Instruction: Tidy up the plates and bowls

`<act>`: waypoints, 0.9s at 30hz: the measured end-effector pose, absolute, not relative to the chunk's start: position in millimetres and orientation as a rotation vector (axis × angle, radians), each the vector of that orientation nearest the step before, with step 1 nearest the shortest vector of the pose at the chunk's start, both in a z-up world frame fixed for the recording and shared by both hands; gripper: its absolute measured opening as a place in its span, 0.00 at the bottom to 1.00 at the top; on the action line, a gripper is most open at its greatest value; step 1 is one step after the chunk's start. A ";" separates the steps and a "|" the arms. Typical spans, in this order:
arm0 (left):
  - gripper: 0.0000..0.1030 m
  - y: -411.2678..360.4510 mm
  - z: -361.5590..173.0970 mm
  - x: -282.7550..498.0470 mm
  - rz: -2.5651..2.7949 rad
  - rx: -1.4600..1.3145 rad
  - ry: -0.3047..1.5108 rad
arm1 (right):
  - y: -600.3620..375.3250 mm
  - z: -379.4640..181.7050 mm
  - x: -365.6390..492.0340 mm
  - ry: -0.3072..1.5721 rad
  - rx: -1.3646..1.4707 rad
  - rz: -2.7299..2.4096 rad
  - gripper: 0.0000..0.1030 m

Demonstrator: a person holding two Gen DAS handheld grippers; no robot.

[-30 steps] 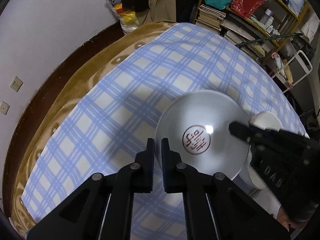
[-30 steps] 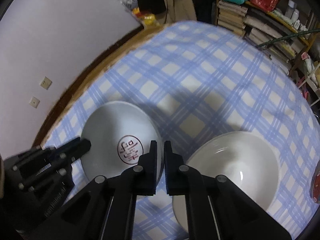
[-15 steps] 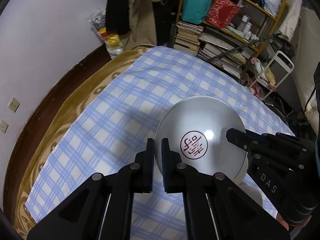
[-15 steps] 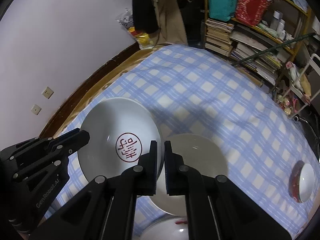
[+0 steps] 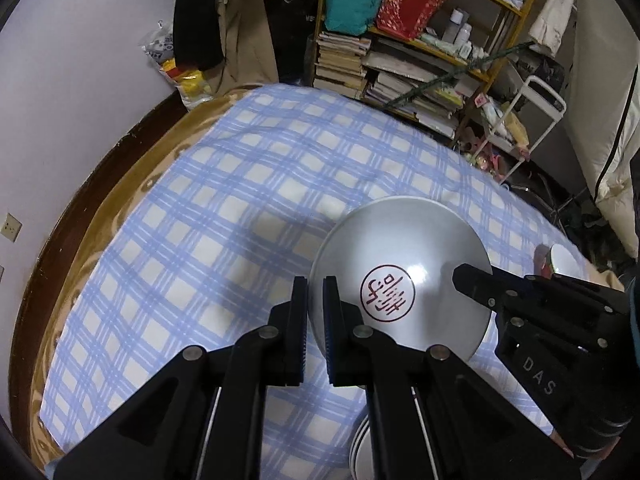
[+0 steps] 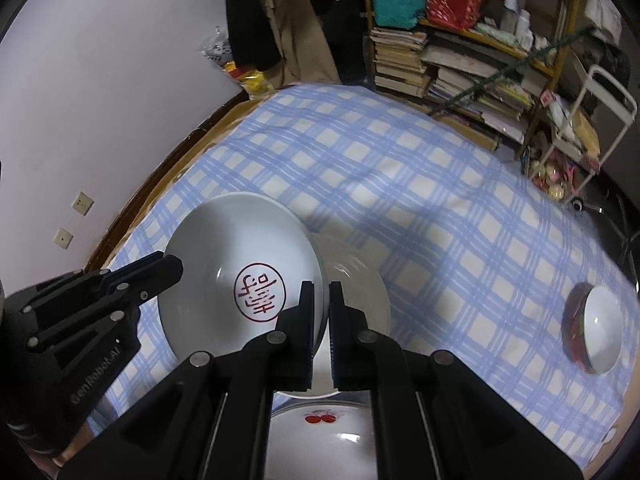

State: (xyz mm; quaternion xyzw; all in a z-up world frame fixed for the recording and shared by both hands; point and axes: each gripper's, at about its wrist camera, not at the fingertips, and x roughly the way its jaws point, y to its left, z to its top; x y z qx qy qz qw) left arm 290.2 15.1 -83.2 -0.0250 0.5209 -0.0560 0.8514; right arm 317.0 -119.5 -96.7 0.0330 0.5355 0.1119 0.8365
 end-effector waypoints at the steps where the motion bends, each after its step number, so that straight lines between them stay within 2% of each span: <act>1: 0.06 12.2 -87.1 291.0 -0.123 -0.052 1.107 | -121.5 -100.0 316.3 1.138 0.070 0.229 0.08; 27: 0.06 -9.1 -136.1 303.4 -0.137 0.027 1.217 | -133.2 -156.2 314.0 1.217 0.074 0.181 0.08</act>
